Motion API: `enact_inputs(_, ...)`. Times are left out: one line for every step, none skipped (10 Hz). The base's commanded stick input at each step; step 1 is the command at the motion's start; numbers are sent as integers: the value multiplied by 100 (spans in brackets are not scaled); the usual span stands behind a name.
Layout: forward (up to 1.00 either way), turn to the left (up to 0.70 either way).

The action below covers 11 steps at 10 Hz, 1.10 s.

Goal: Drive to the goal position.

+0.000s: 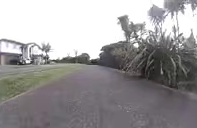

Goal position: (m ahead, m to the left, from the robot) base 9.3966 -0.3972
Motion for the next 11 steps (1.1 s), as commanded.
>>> enact_inputs(70,0)
enact_inputs(70,0)
enact_inputs(70,0)
enact_inputs(70,0)
enact_inputs(70,0)
enact_inputs(70,0)
enact_inputs(70,0)
enact_inputs(70,0)
enact_inputs(70,0)
enact_inputs(70,0)
enact_inputs(70,0)
